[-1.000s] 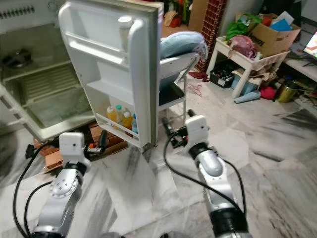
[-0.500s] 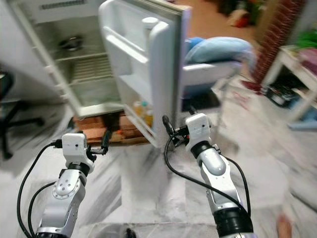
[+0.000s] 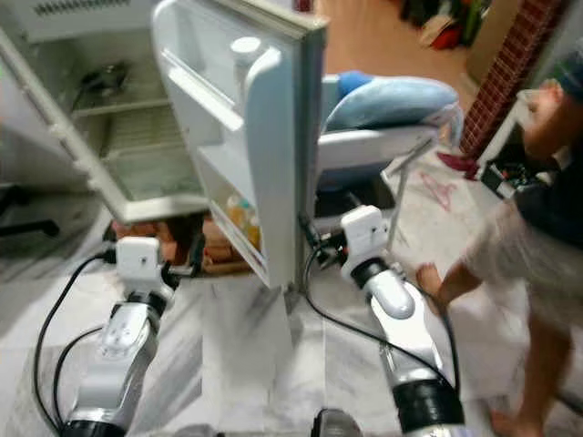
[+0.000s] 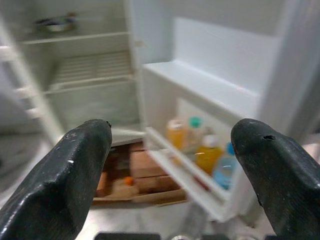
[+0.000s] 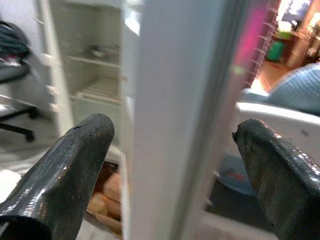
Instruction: Restocking fridge
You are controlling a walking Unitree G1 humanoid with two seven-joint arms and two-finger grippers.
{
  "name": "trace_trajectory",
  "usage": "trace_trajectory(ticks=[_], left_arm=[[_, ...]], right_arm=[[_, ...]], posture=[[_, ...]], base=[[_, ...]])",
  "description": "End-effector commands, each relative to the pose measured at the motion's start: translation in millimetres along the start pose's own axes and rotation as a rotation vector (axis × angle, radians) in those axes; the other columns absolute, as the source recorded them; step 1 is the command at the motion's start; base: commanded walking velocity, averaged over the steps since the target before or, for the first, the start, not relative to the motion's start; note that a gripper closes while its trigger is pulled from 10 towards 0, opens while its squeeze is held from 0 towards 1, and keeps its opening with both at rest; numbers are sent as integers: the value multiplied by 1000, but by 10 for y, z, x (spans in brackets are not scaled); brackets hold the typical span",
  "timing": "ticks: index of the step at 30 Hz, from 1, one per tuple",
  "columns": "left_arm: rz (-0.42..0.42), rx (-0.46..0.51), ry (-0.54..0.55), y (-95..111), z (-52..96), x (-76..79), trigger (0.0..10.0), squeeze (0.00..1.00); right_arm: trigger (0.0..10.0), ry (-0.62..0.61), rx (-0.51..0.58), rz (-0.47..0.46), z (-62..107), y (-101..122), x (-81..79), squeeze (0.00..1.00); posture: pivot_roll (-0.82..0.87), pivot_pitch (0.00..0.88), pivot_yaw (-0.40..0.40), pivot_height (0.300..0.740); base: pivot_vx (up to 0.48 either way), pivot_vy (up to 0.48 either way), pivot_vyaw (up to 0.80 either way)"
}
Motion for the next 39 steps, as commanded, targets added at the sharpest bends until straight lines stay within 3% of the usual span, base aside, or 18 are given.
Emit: trace_trajectory(ticks=[1,11,21,27,30,34,35,39], left_arm=[[-2,11,-4,35,-16,20,10000,0],[1,1,-8,13,-11,38,10000,0],[13,-64,9,-102,19,61,10000,0],[28,-217,-15,-382,96,93,10000,0],[110,-214,-9,-339,101,77,10000,0],[131,-294,-1,-439,155,45,10000,0],[128,-375,-31,-573,224,84,10000,0],[134,-460,-111,-704,331,225,10000,0]], right_arm=[[10000,-3,9,14,1,34,40,0],[10000,6,17,17,-6,50,6,0],[10000,94,5,28,-21,34,-84,0],[10000,54,28,38,-127,109,-6,0],[10000,33,31,46,-155,120,8,0],[10000,2,5,68,-145,74,26,0],[10000,-21,-3,73,-150,60,48,0],[10000,-64,-19,84,-194,50,100,0]], posture=[[36,37,39,740],[34,42,42,740],[41,46,40,740],[58,50,37,740],[72,47,32,740],[82,44,27,740],[85,44,27,740],[85,44,27,740]], base=[[322,-255,0],[347,-75,0],[0,0,164],[0,0,800],[0,0,175],[0,0,0],[0,0,0],[0,0,0]])
Point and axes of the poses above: a point about 5 cm out from each wrist's last joint towards the gripper, its own z axis pointing back from the gripper into the wrist, its own y axis along the axis of the wrist's last joint, x = y × z, the point moved 5 cm from there along -z, pointing out of the wrist towards the gripper, and after that the axes turned 5 degrees about -z, right-handed, at the moved point
